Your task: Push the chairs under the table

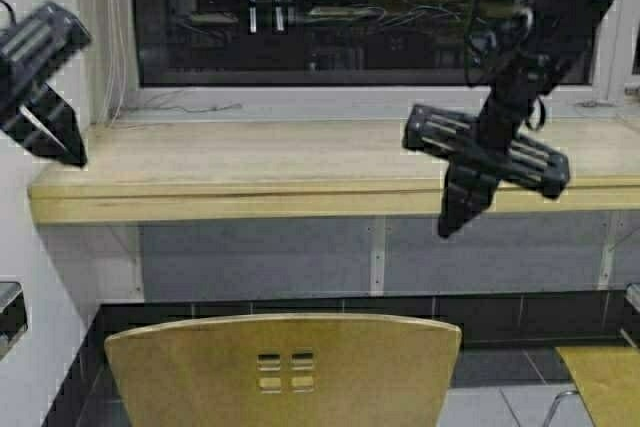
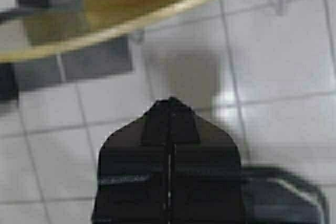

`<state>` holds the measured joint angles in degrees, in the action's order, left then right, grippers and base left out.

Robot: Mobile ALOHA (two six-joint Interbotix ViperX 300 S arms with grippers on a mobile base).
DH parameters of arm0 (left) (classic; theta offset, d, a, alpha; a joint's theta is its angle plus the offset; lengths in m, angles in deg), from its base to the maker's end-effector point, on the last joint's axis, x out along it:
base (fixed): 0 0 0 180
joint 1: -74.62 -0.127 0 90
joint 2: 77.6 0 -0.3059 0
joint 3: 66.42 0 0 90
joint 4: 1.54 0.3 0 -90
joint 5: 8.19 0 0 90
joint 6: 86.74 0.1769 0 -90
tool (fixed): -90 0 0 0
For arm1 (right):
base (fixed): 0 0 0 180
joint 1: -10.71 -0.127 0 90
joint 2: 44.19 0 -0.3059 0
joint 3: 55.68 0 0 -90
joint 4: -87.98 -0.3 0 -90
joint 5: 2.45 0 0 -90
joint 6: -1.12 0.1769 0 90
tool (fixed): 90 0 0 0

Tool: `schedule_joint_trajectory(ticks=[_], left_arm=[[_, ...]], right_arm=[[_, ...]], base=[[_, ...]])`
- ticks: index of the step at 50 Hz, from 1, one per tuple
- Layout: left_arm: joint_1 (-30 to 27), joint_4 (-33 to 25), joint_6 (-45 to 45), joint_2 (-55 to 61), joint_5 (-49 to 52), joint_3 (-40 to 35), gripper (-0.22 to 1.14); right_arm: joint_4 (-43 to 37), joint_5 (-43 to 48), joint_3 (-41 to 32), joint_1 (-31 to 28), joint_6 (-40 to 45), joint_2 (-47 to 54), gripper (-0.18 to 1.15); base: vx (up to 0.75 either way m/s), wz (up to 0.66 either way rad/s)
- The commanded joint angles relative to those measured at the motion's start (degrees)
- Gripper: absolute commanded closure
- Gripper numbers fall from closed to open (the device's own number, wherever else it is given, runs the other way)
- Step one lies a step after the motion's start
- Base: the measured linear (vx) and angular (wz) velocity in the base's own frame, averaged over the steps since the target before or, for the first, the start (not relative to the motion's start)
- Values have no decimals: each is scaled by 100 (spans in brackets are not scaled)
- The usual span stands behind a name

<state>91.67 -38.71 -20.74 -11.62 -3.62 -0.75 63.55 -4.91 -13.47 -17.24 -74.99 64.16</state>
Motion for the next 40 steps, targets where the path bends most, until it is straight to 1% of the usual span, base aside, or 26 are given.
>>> schedule_joint_trajectory(ticks=[1, 5, 10, 14, 18, 21, 28, 33, 40], left_arm=[[281, -26, 0, 765, -378, -360, 35], [519, -35, 0, 1354, -519, -606, 28], [800, -70, -26, 2092, -633, -905, 22], [1011, -255, -70, 2725, -756, -1143, 18], [1204, -536, -149, 3287, -1020, -1292, 14], [1301, -879, -237, 3709, -1248, -1310, 12], [1310, -1749, -563, 4412, -1485, -1310, 11], [1397, -2101, -747, 4649, -1521, -1468, 11], [1459, -2461, -993, 4816, -1600, -1811, 11]], right_arm=[[-246, 185, -18, -26, 18, 35, 82], [-439, 185, 0, -26, 62, 62, 66], [-765, 185, -18, -26, 202, 158, 40], [-1116, 185, -26, -26, 325, 299, 18], [-1406, 185, 9, -26, 422, 448, 6], [-1731, 185, 97, -26, 571, 554, 4], [-2909, 413, 325, -88, 1072, 624, 4], [-3401, 668, 272, -185, 1283, 642, 5], [-3823, 686, -26, -229, 1433, 738, 5]], base=[[4, 3], [3, 4], [1, 4], [1, 4], [1, 3], [1, 2], [1, 1], [0, 0], [0, 0]])
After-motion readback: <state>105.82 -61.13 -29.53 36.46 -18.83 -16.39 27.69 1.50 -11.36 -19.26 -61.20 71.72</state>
